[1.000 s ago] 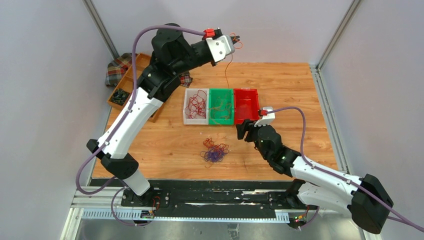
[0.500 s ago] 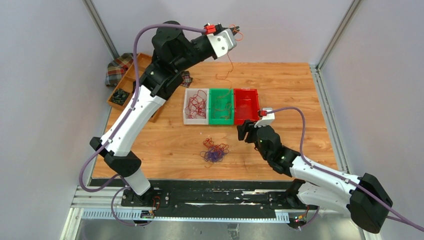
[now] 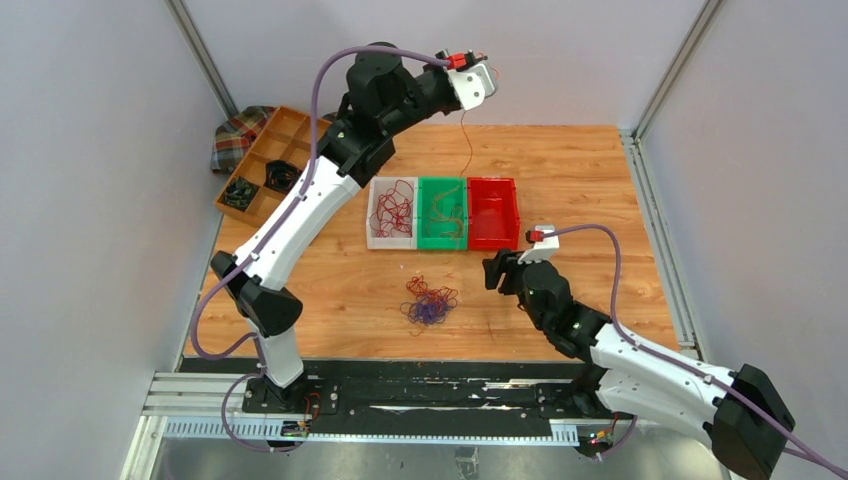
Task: Untangle the cables
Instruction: Place the cable in the bin.
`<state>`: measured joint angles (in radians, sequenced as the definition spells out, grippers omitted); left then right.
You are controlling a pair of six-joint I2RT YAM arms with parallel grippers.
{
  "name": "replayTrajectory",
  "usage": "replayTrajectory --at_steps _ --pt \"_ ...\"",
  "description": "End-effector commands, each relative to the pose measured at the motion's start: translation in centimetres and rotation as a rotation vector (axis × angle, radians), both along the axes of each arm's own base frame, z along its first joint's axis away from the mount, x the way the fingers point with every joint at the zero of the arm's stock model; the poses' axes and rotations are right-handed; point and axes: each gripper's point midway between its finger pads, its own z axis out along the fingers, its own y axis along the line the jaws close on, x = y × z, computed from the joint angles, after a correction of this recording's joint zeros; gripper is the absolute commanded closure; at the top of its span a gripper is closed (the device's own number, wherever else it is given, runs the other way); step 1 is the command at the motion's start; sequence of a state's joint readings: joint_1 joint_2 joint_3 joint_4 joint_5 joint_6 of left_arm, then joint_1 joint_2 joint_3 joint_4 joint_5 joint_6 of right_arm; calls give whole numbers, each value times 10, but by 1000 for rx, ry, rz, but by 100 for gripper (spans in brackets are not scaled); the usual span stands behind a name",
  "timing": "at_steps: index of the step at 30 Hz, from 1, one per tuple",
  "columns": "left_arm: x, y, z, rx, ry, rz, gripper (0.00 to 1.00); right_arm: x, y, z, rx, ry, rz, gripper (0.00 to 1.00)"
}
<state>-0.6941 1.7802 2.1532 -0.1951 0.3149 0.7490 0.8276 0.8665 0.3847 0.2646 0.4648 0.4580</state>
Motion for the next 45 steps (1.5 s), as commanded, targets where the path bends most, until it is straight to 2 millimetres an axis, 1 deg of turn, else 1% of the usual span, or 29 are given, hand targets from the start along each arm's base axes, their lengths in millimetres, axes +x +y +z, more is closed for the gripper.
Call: replayTrajectory --at_steps 1,10,12,15,21,24,30,34,40,45 --pt "1 4 32 -83 -57 12 99 2 -15 -5 7 10 -65 39" --pt "-4 9 47 -132 -58 14 100 1 -14 -6 16 17 -57 39" --pt "-4 11 47 -126 -66 23 100 1 -13 -6 19 19 -55 39" --pt "3 13 39 -103 -64 42 99 0 -14 -6 21 19 -58 39" --pt "18 15 3 -10 -52 84 99 -2 -20 -4 14 13 -71 39" --pt "22 15 -7 10 -38 92 100 -3 -23 -6 7 13 -76 39" --pt "18 13 -9 13 -20 70 100 -4 -26 -5 11 11 -81 39" --pt "17 13 -19 22 17 69 100 -4 -24 -6 13 15 -78 39" --pt "12 10 -51 31 152 46 100 -2 -23 -6 10 17 -75 39" --pt "10 2 -77 41 273 25 100 -1 -23 -4 4 13 -76 39"
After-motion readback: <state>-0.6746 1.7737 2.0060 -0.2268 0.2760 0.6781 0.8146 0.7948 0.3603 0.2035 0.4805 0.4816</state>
